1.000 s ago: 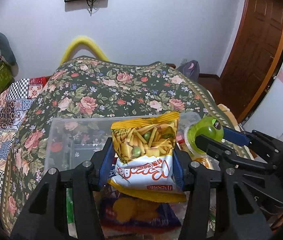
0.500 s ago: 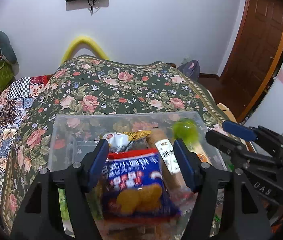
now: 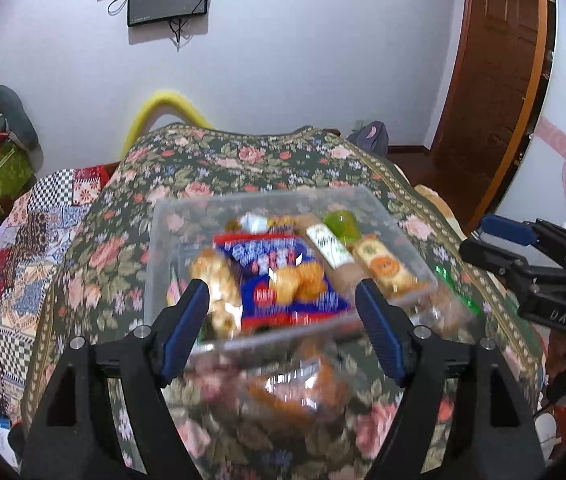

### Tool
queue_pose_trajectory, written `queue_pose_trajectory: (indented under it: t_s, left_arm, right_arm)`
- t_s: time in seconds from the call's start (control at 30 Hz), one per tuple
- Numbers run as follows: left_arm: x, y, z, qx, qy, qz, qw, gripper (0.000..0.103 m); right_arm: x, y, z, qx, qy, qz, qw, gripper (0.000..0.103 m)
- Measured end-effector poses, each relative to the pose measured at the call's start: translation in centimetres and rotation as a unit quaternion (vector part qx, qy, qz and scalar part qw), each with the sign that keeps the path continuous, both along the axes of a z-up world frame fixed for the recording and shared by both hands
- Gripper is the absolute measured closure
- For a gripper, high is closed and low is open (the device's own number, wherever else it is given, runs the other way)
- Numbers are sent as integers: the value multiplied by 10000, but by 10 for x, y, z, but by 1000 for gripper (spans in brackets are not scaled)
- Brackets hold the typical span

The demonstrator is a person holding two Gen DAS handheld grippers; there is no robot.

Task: Organize snacks
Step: 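Grasp the bagged orange cakes with left tool while right tool grasps bagged cookies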

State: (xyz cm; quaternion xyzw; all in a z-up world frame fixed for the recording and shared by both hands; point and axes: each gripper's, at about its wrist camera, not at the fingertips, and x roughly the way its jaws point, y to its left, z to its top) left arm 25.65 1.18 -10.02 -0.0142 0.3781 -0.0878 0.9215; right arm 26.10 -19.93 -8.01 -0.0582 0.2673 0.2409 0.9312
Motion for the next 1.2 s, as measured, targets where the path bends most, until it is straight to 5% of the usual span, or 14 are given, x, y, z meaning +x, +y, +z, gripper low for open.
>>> queue_pose_trajectory:
  t_s: [0.13,0.37,0.97,1.13,1.2]
  left_arm:
    - [-15,2,-16,28,211,-70,9997,25]
    - [-25,0,-57,58,738,-147,9971,24]
    - [0,-18,-107,-146,1108,-139,9936,14]
    - [-12,-22,-110,-152,899,-222,9956,28]
    - [-16,-22,-109,-174,869,-239,9958,33]
  right_arm:
    - [-6,-13,-15,-65,211,-36,9997,40]
    - [-12,-34,-47,-106,660,-216,9975,20]
    - [19,-11,-90,-254,1347,-110,9905,17]
    - [25,-6,-103,-162,1532,-163,9879,17]
    - [21,-5,-102,-207,1427,-168,9894,25]
